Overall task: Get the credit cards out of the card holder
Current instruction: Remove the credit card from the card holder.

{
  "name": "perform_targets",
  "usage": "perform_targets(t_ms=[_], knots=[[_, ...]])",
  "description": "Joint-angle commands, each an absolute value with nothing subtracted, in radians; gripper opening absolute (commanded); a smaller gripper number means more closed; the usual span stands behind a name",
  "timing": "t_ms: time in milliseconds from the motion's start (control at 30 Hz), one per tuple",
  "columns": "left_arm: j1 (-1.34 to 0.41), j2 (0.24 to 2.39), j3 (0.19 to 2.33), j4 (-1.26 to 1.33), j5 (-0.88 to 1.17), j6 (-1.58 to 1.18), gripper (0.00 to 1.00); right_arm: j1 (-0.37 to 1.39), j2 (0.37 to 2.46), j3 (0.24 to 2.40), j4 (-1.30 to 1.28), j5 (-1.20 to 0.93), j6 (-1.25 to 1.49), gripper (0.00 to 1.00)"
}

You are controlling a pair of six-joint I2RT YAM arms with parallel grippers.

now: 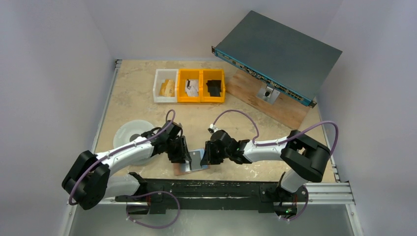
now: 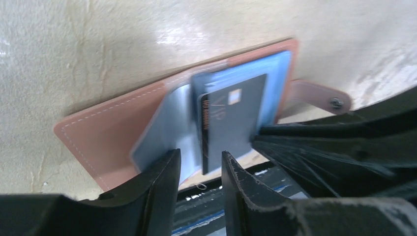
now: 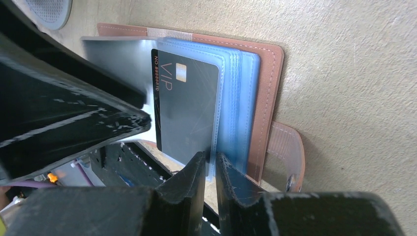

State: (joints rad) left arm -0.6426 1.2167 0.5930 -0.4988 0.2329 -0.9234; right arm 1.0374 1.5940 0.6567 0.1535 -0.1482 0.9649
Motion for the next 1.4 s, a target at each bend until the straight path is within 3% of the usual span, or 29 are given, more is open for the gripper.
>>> perform_targets(t_ms=[0,433,800,1367], knots=[[-0.636,1.216,0.526,-0.34,0.26,-0.964,0.34,1.034,1.588,0.675,0.14,-0.134,0.955,0.14],[-0.574,1.2,0.377,-0.111,0.346,-1.001,0.18,1.034,1.618,0.68,0.136,-0.138,0.955,0.13],[-0.537,1.148,0.395,-0.178,0.369,-0.96,0.0,1.034,1.636,0.688,0.069,-0.089,0.975,0.1],[-0.495,1.132,0.429,-0.296,0.389,-0.86,0.0,1.032,1.657,0.703,0.003,-0.056,0.992,0.05]])
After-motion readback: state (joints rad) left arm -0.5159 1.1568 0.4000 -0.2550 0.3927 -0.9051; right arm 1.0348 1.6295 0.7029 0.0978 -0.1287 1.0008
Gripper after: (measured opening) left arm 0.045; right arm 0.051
